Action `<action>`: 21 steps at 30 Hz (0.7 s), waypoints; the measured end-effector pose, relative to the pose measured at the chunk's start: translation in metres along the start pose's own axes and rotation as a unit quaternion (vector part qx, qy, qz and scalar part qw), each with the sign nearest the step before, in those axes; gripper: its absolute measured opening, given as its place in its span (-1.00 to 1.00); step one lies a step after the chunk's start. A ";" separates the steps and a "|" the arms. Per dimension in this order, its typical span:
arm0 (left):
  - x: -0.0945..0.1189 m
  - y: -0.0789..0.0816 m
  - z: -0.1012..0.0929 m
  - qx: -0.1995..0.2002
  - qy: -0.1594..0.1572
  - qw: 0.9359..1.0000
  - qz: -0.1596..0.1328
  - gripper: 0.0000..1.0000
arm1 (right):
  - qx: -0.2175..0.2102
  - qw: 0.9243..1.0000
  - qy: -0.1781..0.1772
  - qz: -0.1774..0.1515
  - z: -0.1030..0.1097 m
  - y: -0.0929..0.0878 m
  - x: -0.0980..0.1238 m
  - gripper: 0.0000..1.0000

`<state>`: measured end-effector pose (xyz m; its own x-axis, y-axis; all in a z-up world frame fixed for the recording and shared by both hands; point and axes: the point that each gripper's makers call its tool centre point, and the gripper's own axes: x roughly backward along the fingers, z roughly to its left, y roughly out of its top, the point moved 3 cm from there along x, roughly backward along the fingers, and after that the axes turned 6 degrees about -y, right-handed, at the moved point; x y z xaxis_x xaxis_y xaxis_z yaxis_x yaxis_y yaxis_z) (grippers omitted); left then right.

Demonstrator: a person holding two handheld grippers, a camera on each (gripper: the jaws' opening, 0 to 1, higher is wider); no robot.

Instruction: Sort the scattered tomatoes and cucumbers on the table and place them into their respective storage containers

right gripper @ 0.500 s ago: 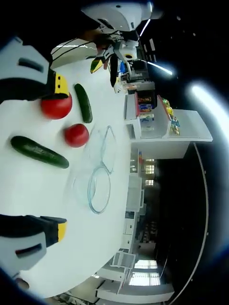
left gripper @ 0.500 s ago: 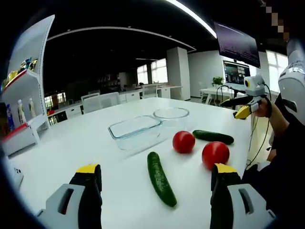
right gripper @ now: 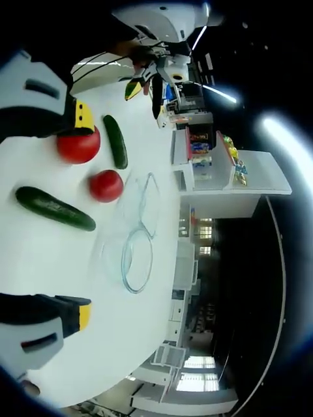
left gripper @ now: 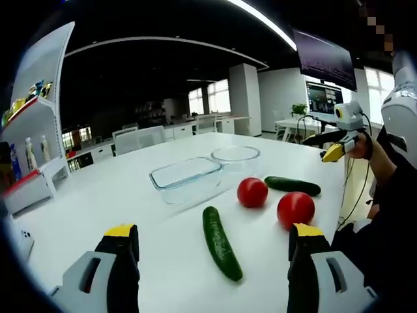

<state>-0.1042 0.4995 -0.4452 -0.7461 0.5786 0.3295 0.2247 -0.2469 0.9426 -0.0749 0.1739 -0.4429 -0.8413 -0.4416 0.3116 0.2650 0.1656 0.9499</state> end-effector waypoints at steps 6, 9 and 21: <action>-0.001 -0.001 -0.001 -0.004 0.001 1.000 0.005 0.90 | 0.001 1.000 0.000 0.001 0.000 -0.001 0.002 0.94; 0.000 0.000 0.000 -0.003 0.006 1.000 0.002 0.90 | 0.002 1.000 -0.002 0.002 0.000 -0.002 0.003 0.94; -0.003 -0.002 -0.008 -0.010 0.010 1.000 0.015 0.86 | 0.003 1.000 0.001 -0.005 -0.001 -0.002 0.009 0.94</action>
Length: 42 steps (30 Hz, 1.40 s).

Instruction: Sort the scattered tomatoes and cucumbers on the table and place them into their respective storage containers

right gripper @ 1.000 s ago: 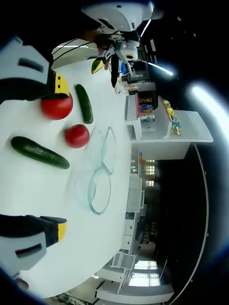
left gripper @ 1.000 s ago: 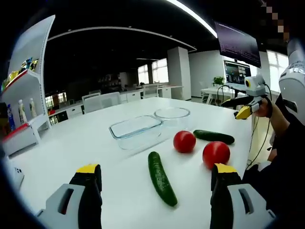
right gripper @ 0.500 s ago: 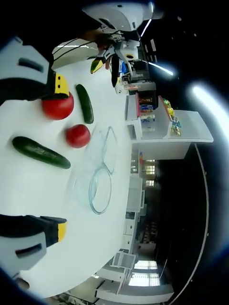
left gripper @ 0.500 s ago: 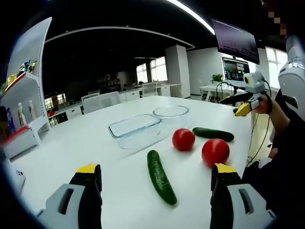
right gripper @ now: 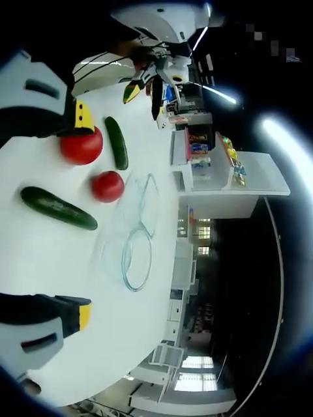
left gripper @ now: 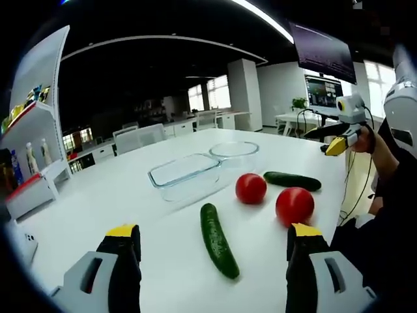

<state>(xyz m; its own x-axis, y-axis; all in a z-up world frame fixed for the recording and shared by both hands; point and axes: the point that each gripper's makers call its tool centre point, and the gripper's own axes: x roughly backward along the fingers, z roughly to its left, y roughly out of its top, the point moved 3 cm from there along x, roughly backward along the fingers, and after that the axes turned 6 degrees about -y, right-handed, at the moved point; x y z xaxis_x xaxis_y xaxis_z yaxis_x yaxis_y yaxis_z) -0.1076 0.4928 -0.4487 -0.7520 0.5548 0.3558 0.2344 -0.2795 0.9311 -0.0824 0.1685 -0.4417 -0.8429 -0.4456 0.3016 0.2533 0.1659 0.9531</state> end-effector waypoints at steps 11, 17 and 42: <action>-0.027 -0.009 -0.003 0.009 -0.002 1.000 0.006 0.81 | 0.002 1.000 0.003 0.002 -0.001 -0.003 0.002 0.94; -0.043 -0.014 0.000 0.010 0.001 1.000 0.019 0.76 | 0.000 1.000 -0.003 0.004 -0.004 -0.006 0.002 0.94; -0.086 -0.044 0.005 0.019 -0.006 0.997 0.069 0.30 | 0.003 1.000 0.001 0.016 -0.002 -0.012 -0.002 0.94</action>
<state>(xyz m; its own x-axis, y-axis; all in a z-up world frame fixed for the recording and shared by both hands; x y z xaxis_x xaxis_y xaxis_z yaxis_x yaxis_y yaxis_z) -0.0500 0.4616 -0.5201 -0.7030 0.5225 0.4824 0.3590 -0.3249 0.8750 -0.0830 0.1660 -0.4540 -0.8332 -0.4422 0.3319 0.2769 0.1859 0.9427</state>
